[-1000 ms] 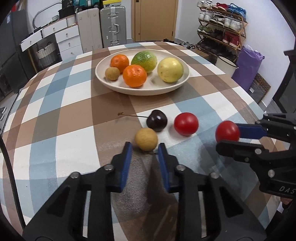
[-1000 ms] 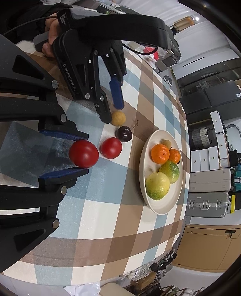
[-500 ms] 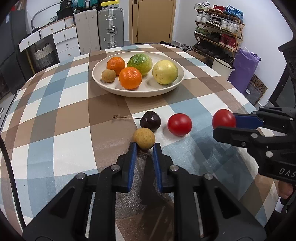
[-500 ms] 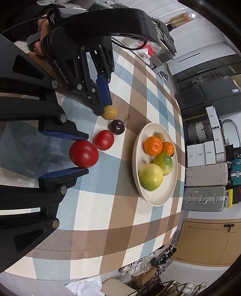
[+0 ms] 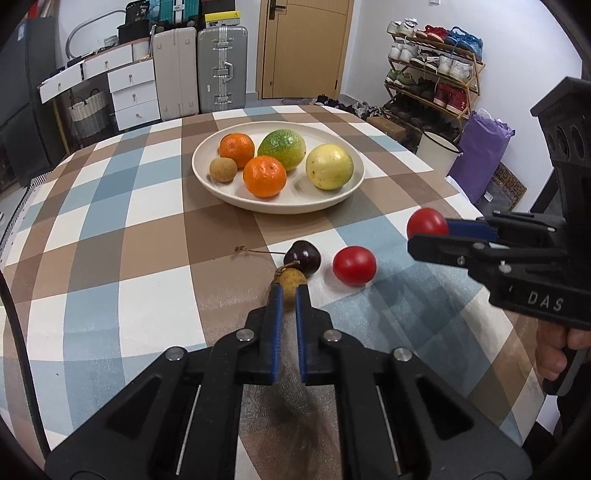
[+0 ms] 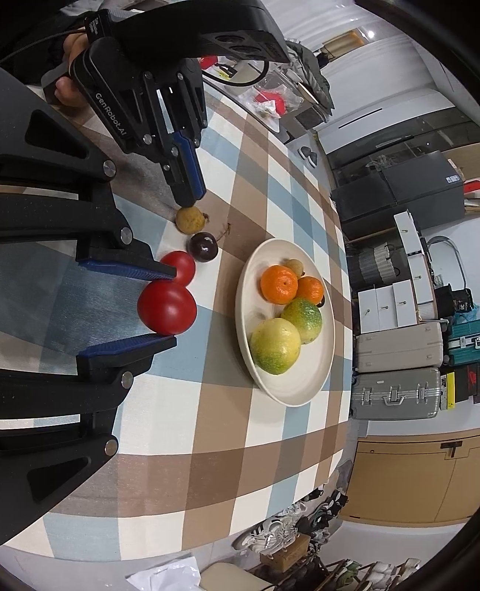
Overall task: Organize fruits
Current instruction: 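Grasp the small brown fruit with the left tool while the right tool holds the tomato, then carry the tomato and small brown fruit over the plate with both tools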
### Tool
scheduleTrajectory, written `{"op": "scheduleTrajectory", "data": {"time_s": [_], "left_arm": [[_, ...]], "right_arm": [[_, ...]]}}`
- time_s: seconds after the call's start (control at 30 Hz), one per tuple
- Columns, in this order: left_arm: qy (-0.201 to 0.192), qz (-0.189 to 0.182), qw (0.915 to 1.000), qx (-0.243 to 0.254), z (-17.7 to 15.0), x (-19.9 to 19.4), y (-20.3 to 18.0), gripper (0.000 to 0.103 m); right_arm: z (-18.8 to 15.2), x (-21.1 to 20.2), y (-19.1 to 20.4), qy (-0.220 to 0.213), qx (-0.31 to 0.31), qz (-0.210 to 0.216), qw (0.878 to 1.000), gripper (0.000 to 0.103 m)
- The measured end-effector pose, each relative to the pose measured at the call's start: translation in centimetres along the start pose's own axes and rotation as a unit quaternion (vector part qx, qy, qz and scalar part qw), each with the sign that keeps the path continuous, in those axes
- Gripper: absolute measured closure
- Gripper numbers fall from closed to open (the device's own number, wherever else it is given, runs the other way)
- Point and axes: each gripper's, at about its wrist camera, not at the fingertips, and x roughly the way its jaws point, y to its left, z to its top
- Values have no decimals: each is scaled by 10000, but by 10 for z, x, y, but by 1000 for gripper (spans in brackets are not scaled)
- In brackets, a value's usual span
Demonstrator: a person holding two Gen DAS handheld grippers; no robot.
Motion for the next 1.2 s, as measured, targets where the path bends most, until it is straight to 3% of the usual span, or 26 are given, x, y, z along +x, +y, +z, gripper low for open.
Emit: {"op": "scheduleTrajectory", "data": {"time_s": [0.23,0.3,0.43,0.47,0.7,0.83,0.87,0.93,1.2], "left_arm": [[194,-75,9998,-50,-5,7,6,97],[232,-122,9996,-63,-6,9,8,89],[182,-190,9996,-90,-5,7,8,48],[126,-214,9997,-70,-4,5,7,43],[287,-160,9995,-17,4,20,-2,45],[393,-250,9989,22,5,31,-8,62],[408,-281,9988,38,5,32,-8,73],[439,-401,9982,19,7,34,-9,81],[146,-332,9993,-83,15,19,-9,82]], "right_arm": [[-2,-2,-5,-57,93,67,9999,73],[-2,-2,-6,-61,96,74,9999,73],[-3,-2,-8,-65,124,120,9998,73],[-3,-2,-9,-65,128,130,9998,73],[-3,2,-11,-17,155,228,9996,73],[-1,3,-11,-19,145,268,9995,73],[-1,3,-10,-19,124,278,9995,73],[-1,4,-8,-13,89,297,9995,73],[1,5,-6,-51,-59,269,9996,73]]}}
